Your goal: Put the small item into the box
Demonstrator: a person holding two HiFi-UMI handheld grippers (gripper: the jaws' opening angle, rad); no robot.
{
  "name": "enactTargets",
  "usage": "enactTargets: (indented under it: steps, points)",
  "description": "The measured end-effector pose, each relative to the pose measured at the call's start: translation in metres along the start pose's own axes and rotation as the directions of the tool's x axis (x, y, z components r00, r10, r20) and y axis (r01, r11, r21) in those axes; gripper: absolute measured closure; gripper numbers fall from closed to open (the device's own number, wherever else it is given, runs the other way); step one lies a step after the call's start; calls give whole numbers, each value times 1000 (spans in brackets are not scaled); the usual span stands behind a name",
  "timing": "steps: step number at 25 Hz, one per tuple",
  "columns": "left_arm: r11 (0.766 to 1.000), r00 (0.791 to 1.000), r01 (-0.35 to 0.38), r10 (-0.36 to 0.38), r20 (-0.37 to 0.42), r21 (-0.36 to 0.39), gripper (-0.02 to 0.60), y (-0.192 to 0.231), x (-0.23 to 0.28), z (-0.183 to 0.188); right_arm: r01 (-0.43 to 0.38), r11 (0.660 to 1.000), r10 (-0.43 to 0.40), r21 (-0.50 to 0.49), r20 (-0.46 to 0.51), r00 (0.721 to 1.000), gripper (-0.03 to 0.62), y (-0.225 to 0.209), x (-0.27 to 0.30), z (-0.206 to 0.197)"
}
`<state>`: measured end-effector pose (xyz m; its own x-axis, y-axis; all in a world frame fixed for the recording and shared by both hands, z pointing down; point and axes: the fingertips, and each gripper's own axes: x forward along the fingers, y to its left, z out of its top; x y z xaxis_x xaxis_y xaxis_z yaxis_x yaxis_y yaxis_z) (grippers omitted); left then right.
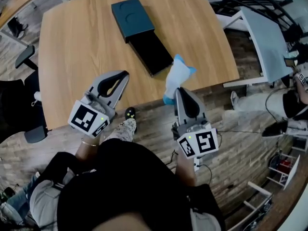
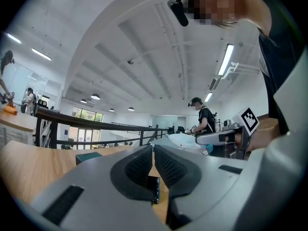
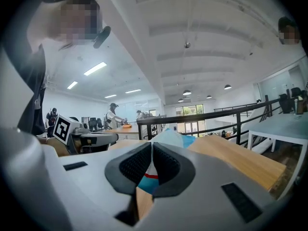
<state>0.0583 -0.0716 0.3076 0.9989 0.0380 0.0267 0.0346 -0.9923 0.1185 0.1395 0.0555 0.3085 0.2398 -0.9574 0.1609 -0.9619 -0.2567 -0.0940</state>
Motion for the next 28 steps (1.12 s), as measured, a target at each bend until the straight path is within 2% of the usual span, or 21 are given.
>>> enactTargets:
  steps: [7,11,17,23,28]
  points:
    - [999,997,-46,46,65,-3,558,35,13,7,-79,991,77,-104,-23,997,568,-5,42,16]
    - [999,996,-48,47,78,6,558,36,22,12,-98,988,95,-118,-37,995,568,-17,54,17]
    - [995,993,-104,104,63,5,558,45,30,8,-173,979,166,-110,-66,984,568,-27,80,11]
    - [975,973,-224,223,53,3,558,59,46,0,-303,947,293,-102,-105,950,568,-47,114,2]
    - [942,940,-336,336,59,-18,558,56,61,-4,-417,905,403,-81,-149,903,568,-65,134,-9]
